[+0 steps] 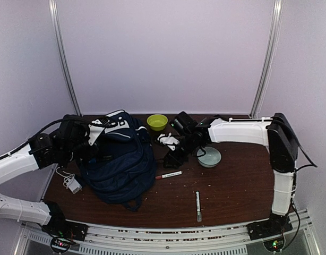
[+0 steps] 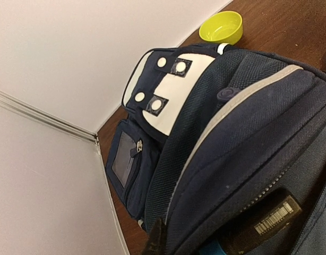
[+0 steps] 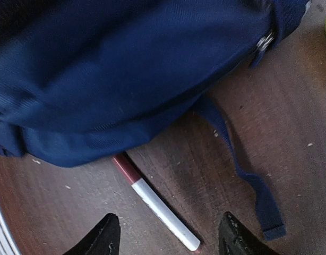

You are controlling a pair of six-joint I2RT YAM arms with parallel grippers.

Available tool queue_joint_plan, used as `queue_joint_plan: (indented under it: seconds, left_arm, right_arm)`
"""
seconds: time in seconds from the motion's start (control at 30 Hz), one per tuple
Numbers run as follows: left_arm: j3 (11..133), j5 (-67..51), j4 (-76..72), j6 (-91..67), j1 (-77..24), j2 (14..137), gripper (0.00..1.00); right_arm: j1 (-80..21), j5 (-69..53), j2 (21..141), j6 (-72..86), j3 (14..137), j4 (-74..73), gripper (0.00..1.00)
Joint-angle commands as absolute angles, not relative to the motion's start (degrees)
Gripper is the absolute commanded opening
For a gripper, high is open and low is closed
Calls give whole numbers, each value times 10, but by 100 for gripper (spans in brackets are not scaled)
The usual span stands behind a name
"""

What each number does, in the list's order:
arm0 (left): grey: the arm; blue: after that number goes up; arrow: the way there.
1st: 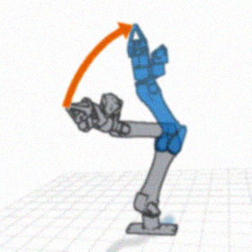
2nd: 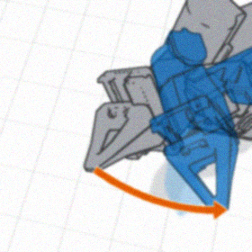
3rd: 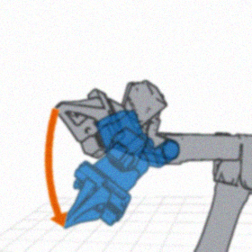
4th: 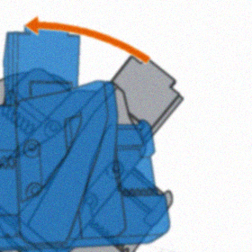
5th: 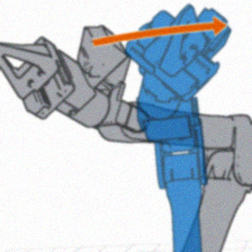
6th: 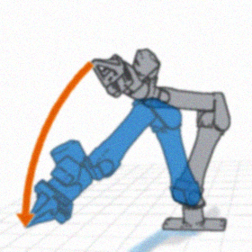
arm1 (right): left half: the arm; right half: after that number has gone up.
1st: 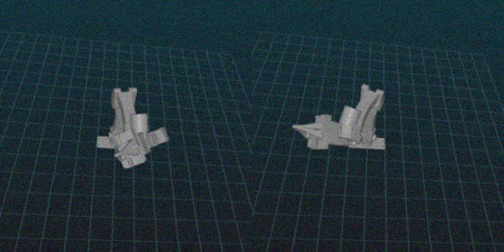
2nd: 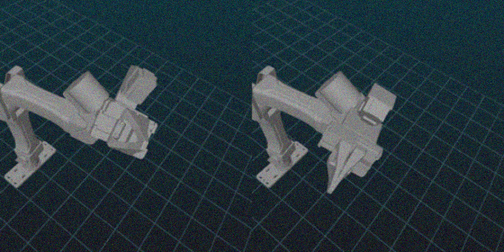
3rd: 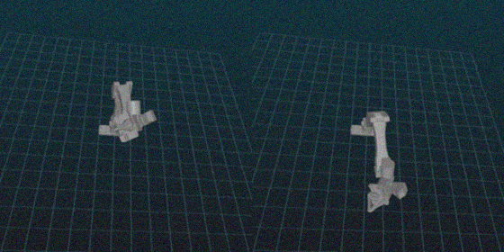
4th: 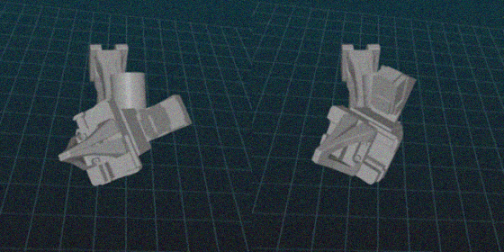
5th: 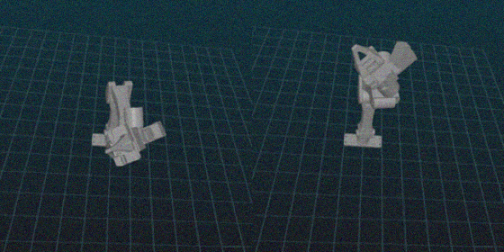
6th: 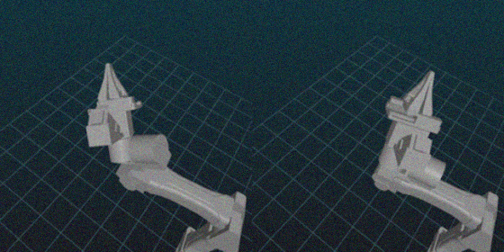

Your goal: Pack the student bag

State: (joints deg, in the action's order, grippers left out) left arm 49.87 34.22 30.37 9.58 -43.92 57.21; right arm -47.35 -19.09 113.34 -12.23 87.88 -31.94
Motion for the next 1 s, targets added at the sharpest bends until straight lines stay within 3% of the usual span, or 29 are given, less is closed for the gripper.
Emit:
queue_joint_plan:
  seconds: [0.0,0.27,0.53,0.6,0.67,0.73,0.97]
  left_arm:
    - [532,379,268,90,-431,547,0]
    - [523,358,259,84,-431,552,0]
    - [526,362,262,83,-431,563,0]
    - [526,359,258,82,-431,562,0]
    - [529,351,256,85,-431,563,0]
    - [533,349,257,89,-431,567,0]
    - [533,335,252,84,-430,578,0]
  right_arm:
    - [-479,-168,1168,-210,909,-402,65]
    - [-499,-107,1239,-241,951,-431,66]
    - [-514,-71,1268,-258,959,-458,59]
    - [-516,-68,1266,-254,946,-462,49]
    - [-516,-65,1261,-248,931,-467,26]
    - [-516,-66,1248,-244,911,-463,14]
    - [-518,-71,1160,-221,815,-416,0]
